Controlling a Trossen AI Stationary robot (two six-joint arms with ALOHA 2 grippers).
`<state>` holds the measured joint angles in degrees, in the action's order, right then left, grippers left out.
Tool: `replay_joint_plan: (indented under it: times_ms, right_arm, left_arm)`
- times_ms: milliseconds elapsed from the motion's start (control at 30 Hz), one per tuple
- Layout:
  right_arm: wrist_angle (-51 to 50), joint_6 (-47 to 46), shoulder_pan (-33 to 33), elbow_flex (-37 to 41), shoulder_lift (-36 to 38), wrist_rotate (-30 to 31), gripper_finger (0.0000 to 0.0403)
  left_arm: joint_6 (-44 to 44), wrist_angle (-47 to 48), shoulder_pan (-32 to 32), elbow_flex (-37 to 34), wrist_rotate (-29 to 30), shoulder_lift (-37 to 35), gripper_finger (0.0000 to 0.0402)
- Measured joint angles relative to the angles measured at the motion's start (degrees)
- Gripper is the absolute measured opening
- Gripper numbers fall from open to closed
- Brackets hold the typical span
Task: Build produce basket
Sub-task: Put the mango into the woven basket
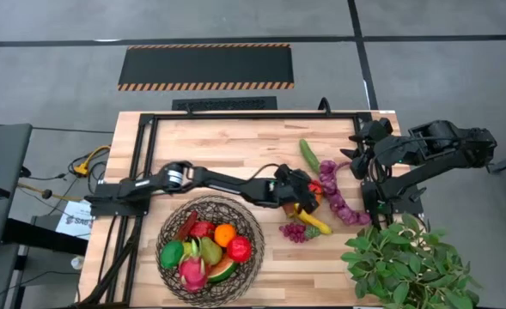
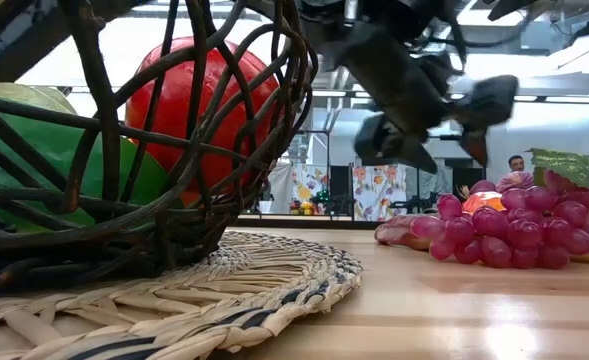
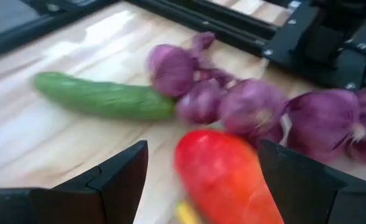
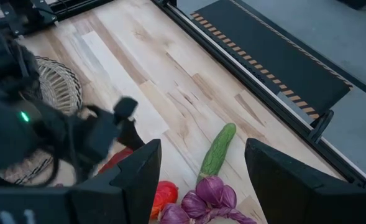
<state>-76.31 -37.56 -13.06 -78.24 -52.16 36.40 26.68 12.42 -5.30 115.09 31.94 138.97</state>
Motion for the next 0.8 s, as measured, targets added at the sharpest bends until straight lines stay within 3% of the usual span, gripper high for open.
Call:
replay_joint_plan:
  times_ms: [167,267,800]
  right_arm:
    - [0.0,0.0,0.0,0.0,0.0,0.0,0.0255]
    - [0.0,0.0,0.0,0.0,0.0,0.0,0.0255]
    - [0.0,-0.2,0.0,0.0,0.0,0.0,0.0255]
  left_arm:
    - [-0.7,5.2,-0.2,11.3,-1.8,6.6,0.0288]
    - [-0.1,8.9,-0.4,14.4,-0.6,8.4,0.0288]
    - [3.0,7.1,-0.6,13.2,-2.7,10.9,0.0288]
